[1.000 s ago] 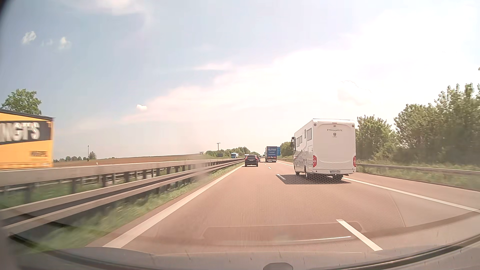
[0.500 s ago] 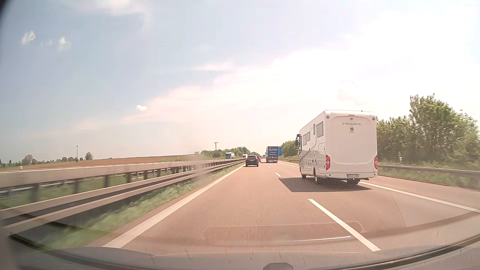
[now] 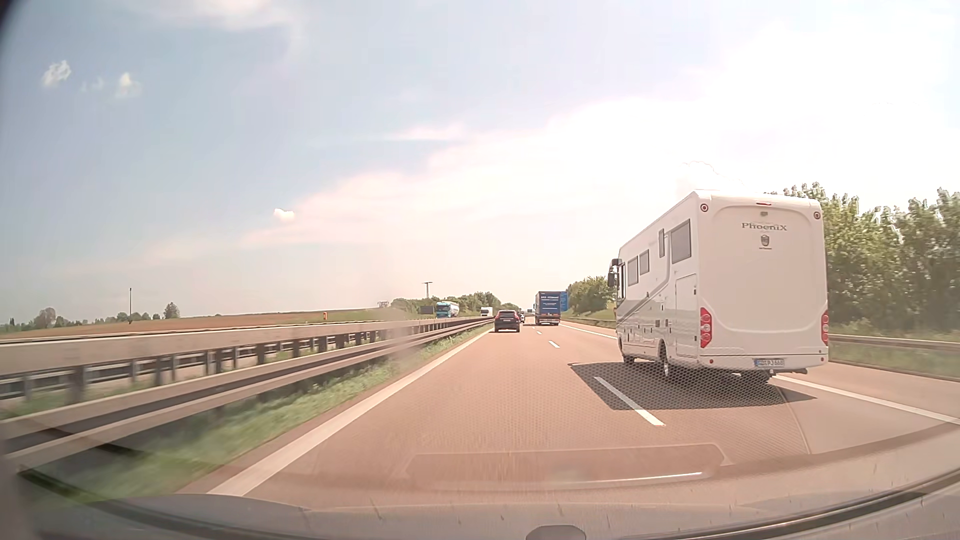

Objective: Follow the waypoints while adhering to traffic rules and regulations

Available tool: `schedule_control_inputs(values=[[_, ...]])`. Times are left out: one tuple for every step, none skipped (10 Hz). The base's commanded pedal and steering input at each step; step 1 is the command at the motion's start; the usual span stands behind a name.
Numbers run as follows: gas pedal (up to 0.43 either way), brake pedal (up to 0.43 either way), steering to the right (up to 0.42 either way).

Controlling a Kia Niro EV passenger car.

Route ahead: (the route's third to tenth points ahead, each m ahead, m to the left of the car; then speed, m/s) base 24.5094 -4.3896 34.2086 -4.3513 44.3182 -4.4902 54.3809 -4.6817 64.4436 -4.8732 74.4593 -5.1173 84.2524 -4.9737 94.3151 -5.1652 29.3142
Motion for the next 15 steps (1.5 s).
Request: schedule_control_inputs(values=[[0.339,0.0,-0.001],[0.339,0.0,0.0],[0.339,0.0,0.0],[0.339,0.0,0.0],[0.339,0.0,0.001],[0.339,0.0,0.001],[0.339,0.0,0.001],[0.339,0.0,0.001],[0.339,0.0,0.001],[0.339,0.0,0.001],[0.339,0.0,0.001],[0.339,0.0,0.002],[0.339,0.0,0.002],[0.339,0.0,0.002],[0.339,0.0,0.002]])
